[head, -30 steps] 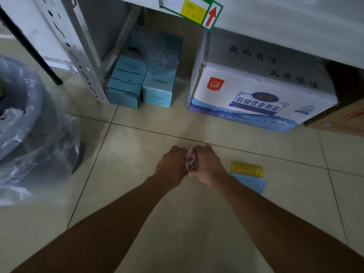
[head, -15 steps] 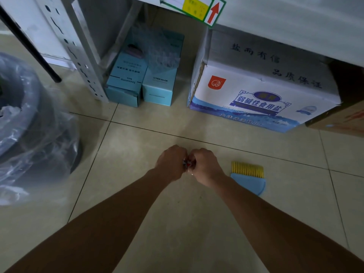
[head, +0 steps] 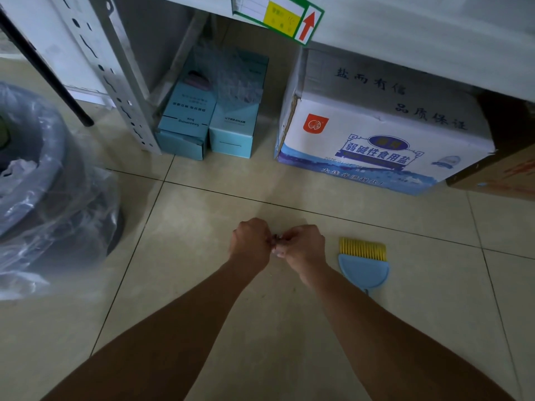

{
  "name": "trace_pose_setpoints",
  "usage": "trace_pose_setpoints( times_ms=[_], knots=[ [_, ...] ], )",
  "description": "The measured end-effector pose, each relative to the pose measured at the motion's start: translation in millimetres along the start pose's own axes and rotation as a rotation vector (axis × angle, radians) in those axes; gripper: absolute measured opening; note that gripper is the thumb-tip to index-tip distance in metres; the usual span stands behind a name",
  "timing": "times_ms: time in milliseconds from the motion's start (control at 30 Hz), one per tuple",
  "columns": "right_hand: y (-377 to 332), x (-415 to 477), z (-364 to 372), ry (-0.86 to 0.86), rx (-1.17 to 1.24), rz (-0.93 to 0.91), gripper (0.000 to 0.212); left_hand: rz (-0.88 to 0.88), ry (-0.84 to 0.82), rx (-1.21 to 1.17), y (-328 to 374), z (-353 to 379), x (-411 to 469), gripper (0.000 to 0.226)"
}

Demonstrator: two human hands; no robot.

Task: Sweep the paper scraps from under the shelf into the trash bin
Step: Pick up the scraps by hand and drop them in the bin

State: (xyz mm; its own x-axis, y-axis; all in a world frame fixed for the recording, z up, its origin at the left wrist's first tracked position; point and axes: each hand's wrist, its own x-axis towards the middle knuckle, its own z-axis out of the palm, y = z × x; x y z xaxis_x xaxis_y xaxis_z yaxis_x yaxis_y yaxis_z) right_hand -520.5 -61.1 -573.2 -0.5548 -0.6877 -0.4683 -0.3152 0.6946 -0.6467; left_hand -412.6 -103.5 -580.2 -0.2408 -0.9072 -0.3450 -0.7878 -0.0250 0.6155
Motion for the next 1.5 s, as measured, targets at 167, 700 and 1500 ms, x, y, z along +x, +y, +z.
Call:
trace_pose_setpoints(
  times_ms=[167, 700, 1500],
  knots=[
    [13, 9, -26, -0.045, 0.296, -0.001, 0.03, -0.01, -0.008, -0.068, -13, -6, 3, 0.019],
    [20, -6, -7, -0.244, 0.476, 0.305, 0.02, -0.298, -0.196, -0.233, -3, -8, -8, 0.016],
    [-200, -124, -55, -0.458, 0.565, -0.287, 0.011, 0.099, 0.242, -0.667, 18, -263, -93, 0.007]
  ],
)
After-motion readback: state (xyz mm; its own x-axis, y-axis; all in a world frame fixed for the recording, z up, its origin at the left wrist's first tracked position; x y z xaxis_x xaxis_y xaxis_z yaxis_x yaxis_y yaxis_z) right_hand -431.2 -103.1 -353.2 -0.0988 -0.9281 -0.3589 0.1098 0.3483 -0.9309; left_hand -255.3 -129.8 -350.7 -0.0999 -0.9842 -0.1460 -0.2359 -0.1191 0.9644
